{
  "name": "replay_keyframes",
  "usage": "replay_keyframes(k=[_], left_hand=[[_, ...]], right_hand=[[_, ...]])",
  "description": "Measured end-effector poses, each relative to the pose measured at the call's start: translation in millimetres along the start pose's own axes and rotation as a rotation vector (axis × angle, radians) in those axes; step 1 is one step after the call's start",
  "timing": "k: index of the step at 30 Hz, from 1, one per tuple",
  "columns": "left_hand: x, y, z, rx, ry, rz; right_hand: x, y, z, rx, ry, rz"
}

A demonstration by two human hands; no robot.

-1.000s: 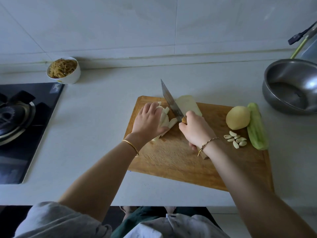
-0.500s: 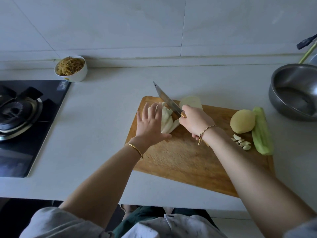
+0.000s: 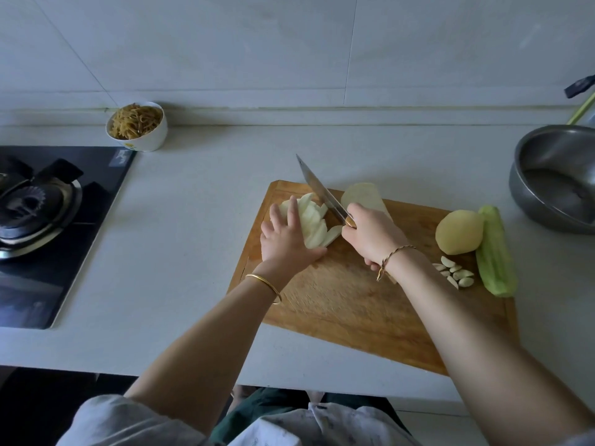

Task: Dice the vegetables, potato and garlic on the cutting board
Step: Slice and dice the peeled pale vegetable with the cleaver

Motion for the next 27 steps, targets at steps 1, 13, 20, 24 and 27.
replay_keyframes(k=[1,13,20,24,27], left_hand=[[-0.8,-0.3,-0.1,0.012,-0.015,0.002],[5.1,7.2,-15.0,-0.003,-0.064,-0.104],[16.3,6.1,-7.6,-0.004,-0.021,-0.275],[27.6,-2.5,-7.4,-0.034,-0.008,-0.362],[26.4,0.1,-11.5,-0.007,-0.03,-0.368]], right_hand=[[-0.2,-0.2,0.3,-0.009,0.005,0.0],[6.8,2.5,4.2,-0.103,0.041,-0.144],[7.9,4.1,8.8,-0.03,0.007,-0.174],[8.3,4.2,11.8,-0.01,-0.004,-0.14],[9.0,1.4,13.9,0.009,0.0,-0.123]])
Point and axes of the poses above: each hand's wrist, its own z-axis away from the middle knuckle, its own y-axis out of the back of the hand, x = y × z, the point moved 4 cm from there along -z, towards the middle knuckle, and after that the axes turned 9 degrees about -x, right-handed, at the moved point
